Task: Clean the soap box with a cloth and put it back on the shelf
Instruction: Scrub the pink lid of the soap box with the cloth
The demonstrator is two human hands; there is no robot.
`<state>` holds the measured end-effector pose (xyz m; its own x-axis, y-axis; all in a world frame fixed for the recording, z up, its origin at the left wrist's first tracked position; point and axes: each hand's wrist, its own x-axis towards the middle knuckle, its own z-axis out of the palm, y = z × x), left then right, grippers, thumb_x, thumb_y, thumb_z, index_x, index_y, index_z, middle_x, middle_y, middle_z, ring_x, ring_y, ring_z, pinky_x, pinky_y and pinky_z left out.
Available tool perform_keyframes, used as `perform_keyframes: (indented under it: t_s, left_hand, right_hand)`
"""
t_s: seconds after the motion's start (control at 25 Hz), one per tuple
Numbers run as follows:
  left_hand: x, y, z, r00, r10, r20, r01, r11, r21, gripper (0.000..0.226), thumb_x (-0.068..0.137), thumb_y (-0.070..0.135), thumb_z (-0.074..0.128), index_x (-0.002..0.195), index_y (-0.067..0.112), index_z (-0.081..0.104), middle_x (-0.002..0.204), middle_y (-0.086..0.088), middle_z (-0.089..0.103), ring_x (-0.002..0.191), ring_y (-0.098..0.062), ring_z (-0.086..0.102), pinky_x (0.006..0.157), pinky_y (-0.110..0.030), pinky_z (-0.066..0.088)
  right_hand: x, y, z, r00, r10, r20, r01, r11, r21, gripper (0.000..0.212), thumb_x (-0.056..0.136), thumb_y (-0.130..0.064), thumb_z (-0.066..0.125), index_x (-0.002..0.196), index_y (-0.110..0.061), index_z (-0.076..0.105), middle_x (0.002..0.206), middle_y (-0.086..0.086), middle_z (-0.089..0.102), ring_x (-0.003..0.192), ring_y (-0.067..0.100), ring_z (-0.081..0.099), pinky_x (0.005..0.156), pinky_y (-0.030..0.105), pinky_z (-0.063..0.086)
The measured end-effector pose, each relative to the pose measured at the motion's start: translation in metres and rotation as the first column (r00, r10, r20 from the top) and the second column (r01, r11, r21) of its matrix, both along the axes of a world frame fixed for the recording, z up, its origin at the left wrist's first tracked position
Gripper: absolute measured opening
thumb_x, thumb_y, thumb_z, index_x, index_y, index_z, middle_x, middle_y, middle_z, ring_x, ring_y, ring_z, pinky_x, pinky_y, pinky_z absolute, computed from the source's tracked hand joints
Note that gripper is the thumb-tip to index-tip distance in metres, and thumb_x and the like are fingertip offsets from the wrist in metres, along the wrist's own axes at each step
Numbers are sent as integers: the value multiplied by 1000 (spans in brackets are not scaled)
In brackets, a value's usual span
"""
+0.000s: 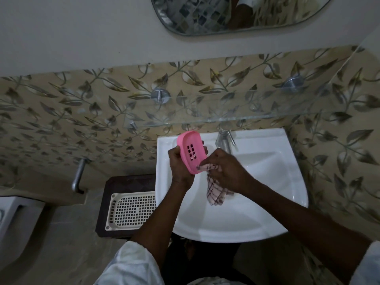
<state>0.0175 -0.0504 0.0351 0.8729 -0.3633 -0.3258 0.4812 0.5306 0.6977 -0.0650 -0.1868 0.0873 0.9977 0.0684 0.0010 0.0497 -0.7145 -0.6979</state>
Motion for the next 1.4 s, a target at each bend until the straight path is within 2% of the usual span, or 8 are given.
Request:
perform_keyframes:
  t_s: [0.16,0.56,0.84,1.0,1.08,1.16,1.32,1.4]
  left_hand:
    - [7,14,5,990,-94,-104,82,990,-116,61,77,45,51,118,4,71,113,-24,67,103,-39,65,91,-48,55]
    - [-5,6,15,977,-53,-208,64,997,50,54,98,39,36,78,17,80,82,-9,66,80,-24,66,75,-36,54]
    - [-15,8,17,970,-87,-227,92,996,9,46,98,38,32,102,13,71,88,-12,63,82,-24,64,74,-36,55]
    - [-16,1,21,975,-76,-209,96,992,86,43,98,40,33,103,12,65,93,-13,57,87,-26,59,82,-41,49]
    - [-16,-2,23,980,-55,-194,74,993,93,41,95,41,37,99,12,65,92,-14,57,85,-26,58,82,-41,48]
    - [-11,0,27,983,-82,-161,88,996,33,46,93,41,38,94,9,71,90,-17,64,83,-29,63,83,-40,50]
    - [-8,-2,29,982,-48,-182,53,998,22,52,95,40,32,81,13,73,78,-11,65,76,-26,65,73,-35,53]
    - [-10,-10,28,982,-22,-190,40,995,90,46,96,40,33,78,15,67,68,-7,62,73,-23,61,66,-31,51]
  right_hand:
    - [10,-35,16,960,-249,127,250,968,11,41,77,0,72,115,-13,69,107,9,65,97,25,63,83,25,45]
    - [19,6,14,907,288,308,-112,868,-483,23,78,-7,75,101,-12,75,97,13,68,84,36,62,65,40,51]
    - [14,-9,5,857,424,291,-229,822,-522,29,82,-8,65,109,-16,72,103,13,65,88,34,58,71,39,45]
    - [10,-2,12,921,301,248,-130,837,-532,35,81,-8,69,114,-20,71,106,12,65,93,34,58,75,38,45]
    - [7,3,18,975,-46,217,110,950,-294,22,87,-24,65,108,-28,70,98,-1,67,87,25,63,68,31,50]
    - [3,-3,24,883,-419,211,427,904,9,20,91,-26,58,109,-28,68,98,-4,64,83,16,62,64,22,47]
    - [-16,7,17,943,19,333,95,941,-324,30,86,-9,67,115,-14,70,103,13,64,88,29,61,67,31,52]
    - [-14,13,17,961,76,266,47,903,-428,30,83,-9,72,113,-11,72,103,16,66,88,35,63,68,37,55]
